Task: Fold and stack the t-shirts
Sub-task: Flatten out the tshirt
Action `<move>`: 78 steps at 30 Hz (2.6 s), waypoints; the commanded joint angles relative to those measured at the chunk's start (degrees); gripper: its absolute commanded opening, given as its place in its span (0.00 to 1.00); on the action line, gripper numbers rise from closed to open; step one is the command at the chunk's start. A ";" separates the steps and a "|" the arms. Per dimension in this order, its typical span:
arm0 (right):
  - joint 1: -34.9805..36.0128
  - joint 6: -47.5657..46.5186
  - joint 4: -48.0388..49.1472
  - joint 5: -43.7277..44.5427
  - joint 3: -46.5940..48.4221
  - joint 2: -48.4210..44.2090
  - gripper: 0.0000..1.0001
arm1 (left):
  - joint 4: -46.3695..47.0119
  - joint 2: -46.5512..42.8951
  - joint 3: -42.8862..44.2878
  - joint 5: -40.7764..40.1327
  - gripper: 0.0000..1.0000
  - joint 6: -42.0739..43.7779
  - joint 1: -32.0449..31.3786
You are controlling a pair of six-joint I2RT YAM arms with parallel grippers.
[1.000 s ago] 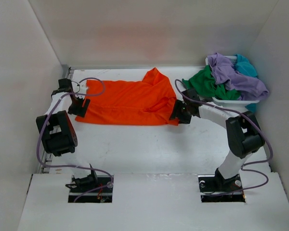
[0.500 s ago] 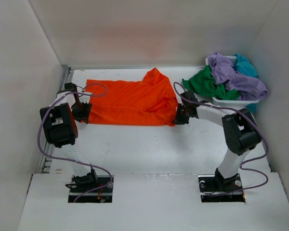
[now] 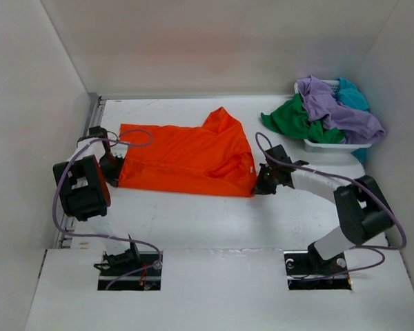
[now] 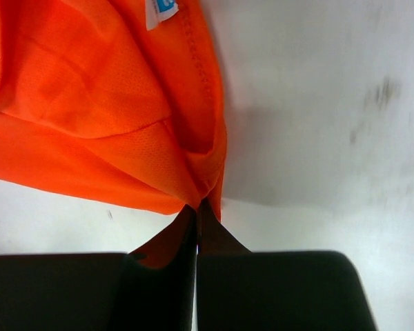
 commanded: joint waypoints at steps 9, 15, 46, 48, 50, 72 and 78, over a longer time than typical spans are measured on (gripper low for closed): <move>11.23 12.13 -12.56 1.82 -11.99 -19.31 0.04 | -14.44 -17.67 -10.31 -9.82 0.20 5.66 -2.89; 10.53 12.06 -18.53 3.49 -12.71 -28.80 0.41 | -14.89 -22.15 -10.42 -18.94 0.59 12.06 1.40; 15.62 21.37 -2.99 10.26 -22.64 -34.54 0.40 | 7.35 -0.18 7.61 7.39 0.55 6.98 -67.93; 16.07 21.54 -2.20 10.35 -22.63 -33.83 0.40 | 6.74 -0.35 7.08 7.39 0.50 7.07 -67.67; 16.16 21.81 -1.32 10.35 -22.63 -33.31 0.40 | 5.60 0.43 6.82 7.13 0.43 7.24 -67.58; 17.12 21.72 3.25 9.38 -22.11 -25.22 0.10 | 9.10 3.77 8.67 0.28 0.26 -1.72 -57.56; 16.68 21.11 0.18 9.91 -22.63 -28.02 0.13 | 11.22 1.50 8.75 -5.61 0.58 -0.84 -55.81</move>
